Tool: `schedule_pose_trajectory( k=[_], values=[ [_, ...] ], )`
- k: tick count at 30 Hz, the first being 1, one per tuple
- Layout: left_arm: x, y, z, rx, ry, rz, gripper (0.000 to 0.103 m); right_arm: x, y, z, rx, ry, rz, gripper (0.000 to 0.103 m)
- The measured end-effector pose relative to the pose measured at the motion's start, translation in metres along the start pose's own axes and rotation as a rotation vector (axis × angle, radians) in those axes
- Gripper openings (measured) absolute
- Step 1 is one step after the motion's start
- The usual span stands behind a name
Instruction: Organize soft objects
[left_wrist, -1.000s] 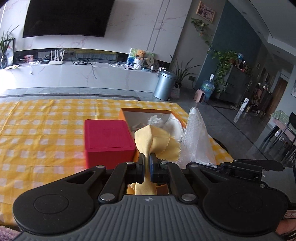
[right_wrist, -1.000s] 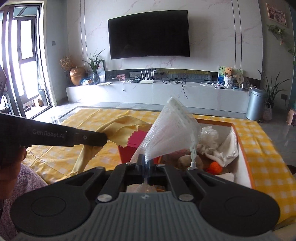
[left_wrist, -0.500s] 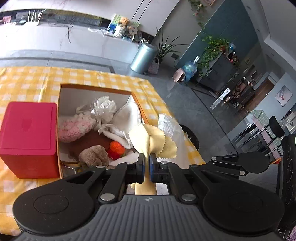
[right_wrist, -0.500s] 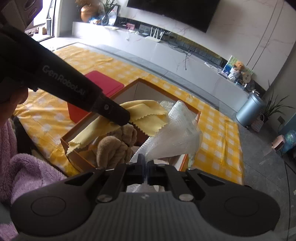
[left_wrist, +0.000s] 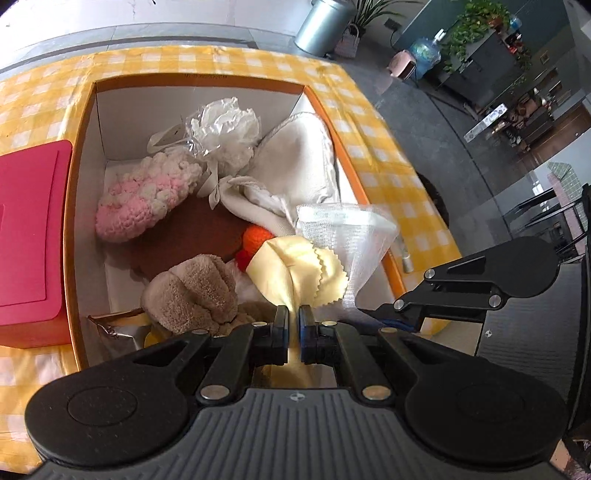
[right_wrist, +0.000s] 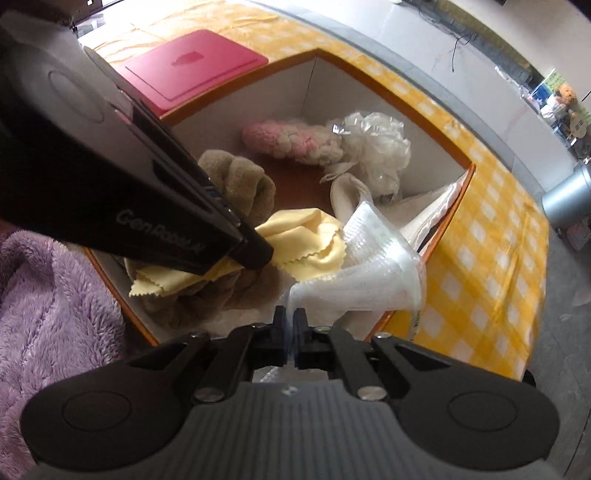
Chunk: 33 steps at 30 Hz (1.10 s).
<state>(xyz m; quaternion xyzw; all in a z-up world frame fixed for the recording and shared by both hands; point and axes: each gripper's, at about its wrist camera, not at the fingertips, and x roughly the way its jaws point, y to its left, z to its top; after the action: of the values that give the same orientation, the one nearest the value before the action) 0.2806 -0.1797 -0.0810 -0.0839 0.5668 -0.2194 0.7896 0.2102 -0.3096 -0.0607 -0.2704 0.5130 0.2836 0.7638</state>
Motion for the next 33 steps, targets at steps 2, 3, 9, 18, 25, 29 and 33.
schedule_pose_trajectory(
  k=[2, 3, 9, 18, 25, 29, 33],
  values=[
    [0.007, 0.002, 0.001, 0.001, 0.023, 0.008, 0.006, 0.009, -0.001, -0.001, -0.012, 0.021, 0.003, 0.0],
    [0.009, 0.002, 0.001, 0.006, 0.035, 0.015, 0.008, 0.013, -0.001, -0.001, -0.009, 0.028, 0.012, 0.0],
    [0.012, 0.003, 0.001, 0.015, 0.058, 0.012, 0.018, 0.024, -0.003, -0.001, 0.0, 0.045, 0.028, 0.008],
    [-0.024, -0.006, 0.001, 0.05, -0.005, 0.016, 0.04, 0.0, 0.001, 0.004, 0.002, 0.039, -0.025, 0.036],
    [-0.086, -0.012, -0.015, 0.102, -0.139, 0.022, 0.049, -0.053, 0.017, 0.011, -0.001, 0.004, -0.141, 0.054],
    [-0.133, -0.015, -0.035, 0.177, -0.262, 0.061, 0.049, -0.093, 0.026, 0.016, 0.051, -0.07, -0.207, 0.062],
    [-0.181, -0.022, -0.062, 0.286, -0.436, 0.17, 0.05, -0.135, 0.042, 0.018, 0.147, -0.172, -0.271, 0.068]
  ],
)
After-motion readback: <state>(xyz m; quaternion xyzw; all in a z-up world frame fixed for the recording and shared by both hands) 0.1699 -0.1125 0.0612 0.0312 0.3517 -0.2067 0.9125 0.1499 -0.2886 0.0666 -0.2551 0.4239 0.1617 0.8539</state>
